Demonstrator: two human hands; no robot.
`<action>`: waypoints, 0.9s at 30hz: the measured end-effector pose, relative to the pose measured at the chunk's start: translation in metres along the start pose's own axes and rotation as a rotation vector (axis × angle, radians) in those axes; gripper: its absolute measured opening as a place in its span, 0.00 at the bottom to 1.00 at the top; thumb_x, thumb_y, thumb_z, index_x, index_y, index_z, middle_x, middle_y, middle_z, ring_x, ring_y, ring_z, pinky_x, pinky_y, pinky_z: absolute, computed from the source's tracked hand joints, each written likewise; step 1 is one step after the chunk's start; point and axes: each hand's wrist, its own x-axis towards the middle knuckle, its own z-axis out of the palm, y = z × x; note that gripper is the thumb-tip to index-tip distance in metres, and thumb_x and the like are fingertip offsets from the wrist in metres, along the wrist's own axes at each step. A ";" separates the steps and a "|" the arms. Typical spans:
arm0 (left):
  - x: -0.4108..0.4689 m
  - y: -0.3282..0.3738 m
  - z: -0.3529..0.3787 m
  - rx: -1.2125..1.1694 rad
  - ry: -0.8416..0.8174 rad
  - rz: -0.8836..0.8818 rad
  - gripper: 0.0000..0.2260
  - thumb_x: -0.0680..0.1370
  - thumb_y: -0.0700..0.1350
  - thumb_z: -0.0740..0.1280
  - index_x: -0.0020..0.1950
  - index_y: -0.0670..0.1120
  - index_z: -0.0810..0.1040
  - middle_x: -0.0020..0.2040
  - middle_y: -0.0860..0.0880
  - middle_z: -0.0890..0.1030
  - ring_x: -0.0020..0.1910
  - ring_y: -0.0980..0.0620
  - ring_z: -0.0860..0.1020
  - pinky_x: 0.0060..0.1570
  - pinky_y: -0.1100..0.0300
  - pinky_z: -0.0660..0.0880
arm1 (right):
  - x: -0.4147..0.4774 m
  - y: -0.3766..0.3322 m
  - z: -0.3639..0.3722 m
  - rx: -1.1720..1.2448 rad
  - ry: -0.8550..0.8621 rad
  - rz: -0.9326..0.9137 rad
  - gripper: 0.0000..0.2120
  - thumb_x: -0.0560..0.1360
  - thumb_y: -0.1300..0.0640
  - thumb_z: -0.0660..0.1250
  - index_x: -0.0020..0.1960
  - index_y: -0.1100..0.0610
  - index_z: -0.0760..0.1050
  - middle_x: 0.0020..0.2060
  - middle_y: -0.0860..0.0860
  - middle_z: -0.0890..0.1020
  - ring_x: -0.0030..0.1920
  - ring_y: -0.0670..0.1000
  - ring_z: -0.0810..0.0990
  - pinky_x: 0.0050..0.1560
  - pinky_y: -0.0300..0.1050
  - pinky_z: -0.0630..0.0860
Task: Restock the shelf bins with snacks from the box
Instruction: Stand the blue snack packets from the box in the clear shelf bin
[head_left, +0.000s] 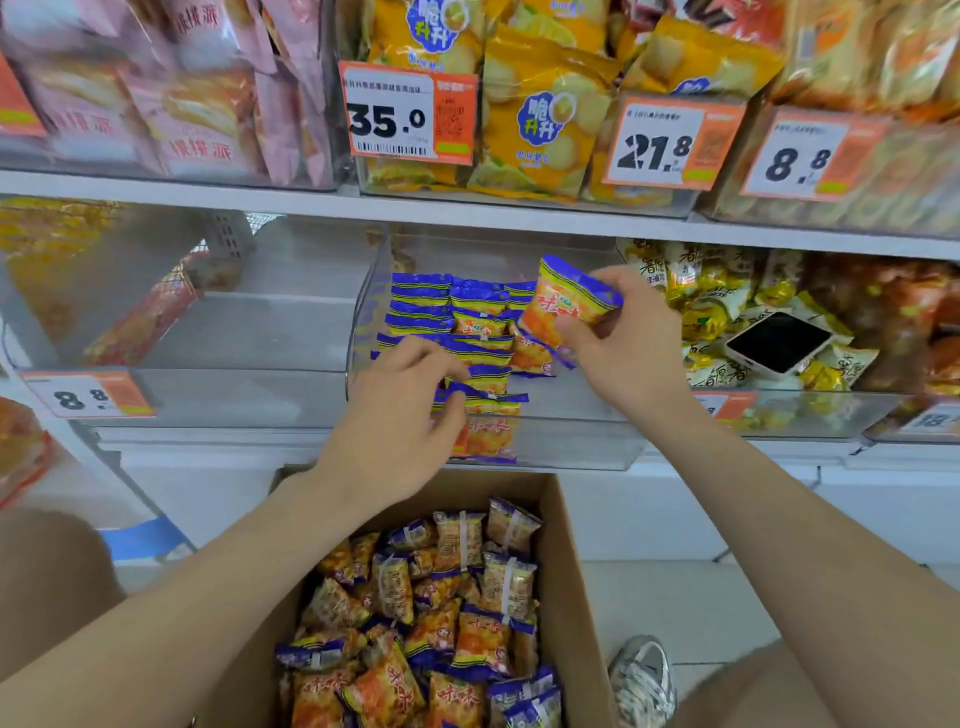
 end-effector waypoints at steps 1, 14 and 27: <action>0.001 -0.002 0.004 0.039 -0.025 0.026 0.10 0.82 0.49 0.66 0.61 0.50 0.81 0.62 0.53 0.76 0.61 0.53 0.76 0.59 0.52 0.76 | 0.007 0.006 0.000 -0.121 -0.015 -0.022 0.22 0.74 0.53 0.78 0.65 0.52 0.76 0.44 0.50 0.84 0.42 0.51 0.83 0.42 0.45 0.76; 0.006 -0.018 0.023 0.130 -0.164 0.106 0.12 0.86 0.51 0.60 0.56 0.50 0.83 0.59 0.52 0.73 0.57 0.52 0.71 0.58 0.53 0.73 | 0.050 0.044 0.067 -0.295 -0.305 0.206 0.26 0.73 0.59 0.78 0.69 0.57 0.73 0.61 0.58 0.81 0.61 0.60 0.81 0.53 0.49 0.78; -0.018 -0.005 0.004 0.138 -0.099 0.221 0.09 0.76 0.53 0.71 0.44 0.54 0.72 0.41 0.60 0.72 0.43 0.58 0.72 0.39 0.61 0.70 | -0.012 -0.003 0.025 -0.381 -0.183 -0.261 0.05 0.77 0.60 0.66 0.52 0.56 0.79 0.45 0.54 0.83 0.44 0.55 0.82 0.45 0.50 0.79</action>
